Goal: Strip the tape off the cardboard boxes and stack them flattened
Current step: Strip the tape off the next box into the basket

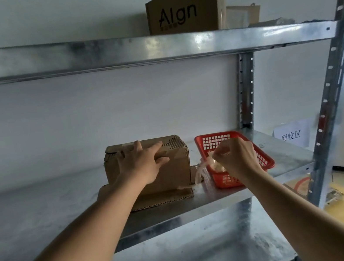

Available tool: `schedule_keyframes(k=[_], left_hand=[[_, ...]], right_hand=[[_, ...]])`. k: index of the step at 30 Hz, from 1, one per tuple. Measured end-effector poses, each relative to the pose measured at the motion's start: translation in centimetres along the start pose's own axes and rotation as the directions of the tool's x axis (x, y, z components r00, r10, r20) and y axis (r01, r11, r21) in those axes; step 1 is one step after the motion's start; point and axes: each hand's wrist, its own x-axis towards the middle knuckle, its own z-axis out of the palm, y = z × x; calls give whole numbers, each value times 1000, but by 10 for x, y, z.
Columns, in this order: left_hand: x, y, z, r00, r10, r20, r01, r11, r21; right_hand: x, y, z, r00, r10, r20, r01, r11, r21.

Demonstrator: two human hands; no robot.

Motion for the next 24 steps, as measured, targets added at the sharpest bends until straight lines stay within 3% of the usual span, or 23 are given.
schedule_keyframes(k=[6, 12, 17, 21, 24], left_hand=[[6, 14, 4, 999, -54, -5, 54, 998, 29], [11, 18, 8, 994, -109, 6, 109, 993, 38], [10, 17, 10, 992, -124, 14, 123, 991, 47], [7, 20, 8, 989, -146, 34, 145, 988, 49], [5, 21, 7, 987, -153, 43, 151, 988, 43]], right_hand=[[15, 19, -4, 971, 13, 237, 22, 989, -144], [30, 39, -3, 896, 21, 444, 53, 987, -154], [34, 51, -6, 901, -3, 433, 22, 999, -37], [33, 55, -7, 896, 51, 442, -115, 986, 119], [32, 56, -10, 907, 10, 420, -53, 994, 92]])
